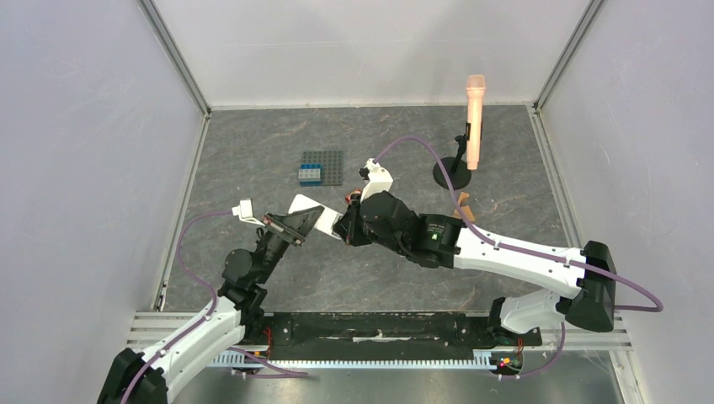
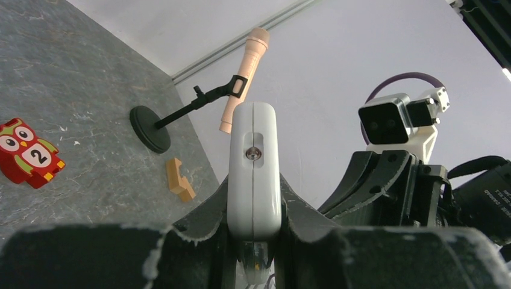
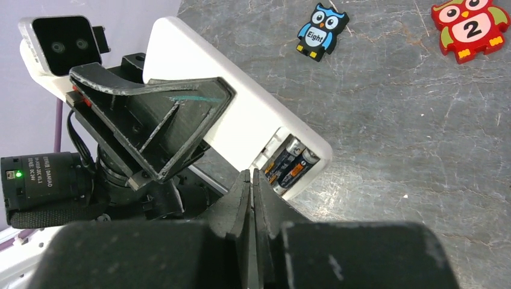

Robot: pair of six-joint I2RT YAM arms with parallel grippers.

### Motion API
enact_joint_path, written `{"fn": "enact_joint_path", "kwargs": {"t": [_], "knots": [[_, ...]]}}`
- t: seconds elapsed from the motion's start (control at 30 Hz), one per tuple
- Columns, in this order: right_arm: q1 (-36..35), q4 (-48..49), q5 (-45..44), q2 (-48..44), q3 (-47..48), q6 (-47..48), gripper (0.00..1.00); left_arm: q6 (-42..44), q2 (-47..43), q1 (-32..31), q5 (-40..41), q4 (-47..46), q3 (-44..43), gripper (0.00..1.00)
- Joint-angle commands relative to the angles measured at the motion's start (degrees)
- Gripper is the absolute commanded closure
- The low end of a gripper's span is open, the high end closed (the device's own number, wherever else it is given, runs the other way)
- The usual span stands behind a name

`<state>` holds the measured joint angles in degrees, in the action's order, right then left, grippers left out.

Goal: Load the batteries into the remote control

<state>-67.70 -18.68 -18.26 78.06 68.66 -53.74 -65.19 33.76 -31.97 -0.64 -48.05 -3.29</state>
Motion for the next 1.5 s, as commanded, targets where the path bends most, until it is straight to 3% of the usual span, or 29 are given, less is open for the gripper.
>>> {"fn": "enact_joint_path", "kwargs": {"t": [0.0,0.47,0.8,0.93,1.03,1.1,1.3,1.47], "knots": [[0.29,2.46,-0.73,0.1,-1.27,0.17,0.96,2.79,-1.53,0.01,-2.47,-3.83,0.56,0.98],[0.38,3.89,0.93,-2.48,-5.61,1.27,0.96,5.64,-1.34,0.06,-5.55,-4.64,0.23,0.98],[0.38,16.19,3.48,-11.94,-15.23,3.47,0.94,14.19,-4.78,0.06,-12.9,-2.65,0.04,0.98],[0.44,16.08,2.56,-14.04,-17.06,1.8,0.88,15.03,-5.14,0.06,-11.67,-0.36,0.53,0.98],[0.37,15.82,1.21,-15.15,-18.83,0.48,0.76,16.32,-5.33,0.02,-11.03,1.36,0.31,0.98],[0.46,14.51,-0.5,-15.45,-19.86,-1.42,0.71,18.29,-5.53,0.06,-10.73,5.45,-1.12,0.98],[2.31,8.6,-2.97,-13.04,-21.97,-7.93,0.66,30.03,-2.61,0.01,-4.28,31.8,-13.3,0.98],[4.47,7.68,-0.83,-7.56,-22.53,-10.38,0.66,38.42,6.65,0.05,-1.68,41.65,-21.44,0.98]]}}
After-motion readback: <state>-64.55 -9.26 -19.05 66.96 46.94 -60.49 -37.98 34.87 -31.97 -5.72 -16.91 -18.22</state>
